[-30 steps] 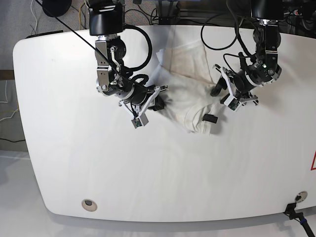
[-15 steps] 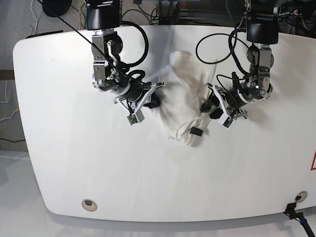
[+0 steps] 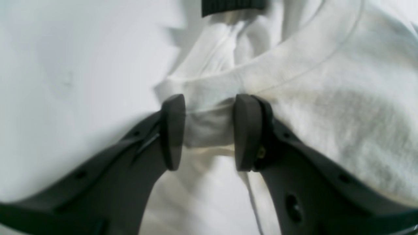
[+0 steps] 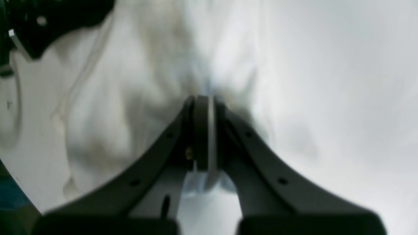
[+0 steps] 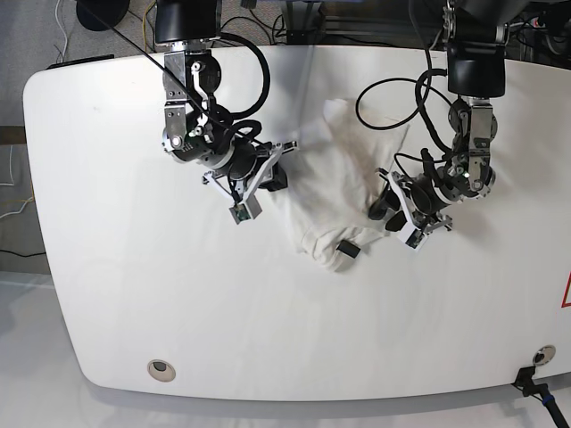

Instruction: Fold the T-shirt properly

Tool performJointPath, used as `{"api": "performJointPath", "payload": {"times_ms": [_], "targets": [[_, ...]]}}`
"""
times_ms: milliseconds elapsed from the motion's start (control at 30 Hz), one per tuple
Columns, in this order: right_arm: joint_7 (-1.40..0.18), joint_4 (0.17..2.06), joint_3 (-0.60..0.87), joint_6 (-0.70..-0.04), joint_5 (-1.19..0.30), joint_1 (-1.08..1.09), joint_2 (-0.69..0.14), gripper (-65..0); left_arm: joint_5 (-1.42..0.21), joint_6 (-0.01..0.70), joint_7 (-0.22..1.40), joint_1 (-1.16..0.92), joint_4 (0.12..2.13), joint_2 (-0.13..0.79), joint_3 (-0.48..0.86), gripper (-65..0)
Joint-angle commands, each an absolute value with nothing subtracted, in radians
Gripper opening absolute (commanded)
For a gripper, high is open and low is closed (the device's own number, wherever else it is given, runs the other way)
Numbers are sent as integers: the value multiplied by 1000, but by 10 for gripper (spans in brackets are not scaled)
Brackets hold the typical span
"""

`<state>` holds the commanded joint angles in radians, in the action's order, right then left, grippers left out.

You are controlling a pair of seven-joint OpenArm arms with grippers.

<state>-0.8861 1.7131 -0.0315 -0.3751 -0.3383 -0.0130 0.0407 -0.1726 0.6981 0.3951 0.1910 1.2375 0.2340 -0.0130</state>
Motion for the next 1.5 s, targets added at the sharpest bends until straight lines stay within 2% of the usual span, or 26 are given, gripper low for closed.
{"api": "performJointPath", "payload": {"times_ms": [233,500,767,1267,1500], "targets": [[-881,1667,-31,-383,-332,65,7,-621,-174,698,398,82,1391,271,-8,-422],[-878,1572,-31,-383,-332,128,-25,-624,-174,698,398,-74,1518,271,-7,-422],[-877,1569,-31,-383,-331,99,-27,-624,-173,698,398,-21,1426,255,-10,-422],[-823,1632,-31,-375,-337,-120,-21,-625,-174,698,398,122,1265,254,-22,-422],[-828,1661,-30,-375,-337,-151,27,-625,-174,698,395,157,1257,254,-94,-422]]}}
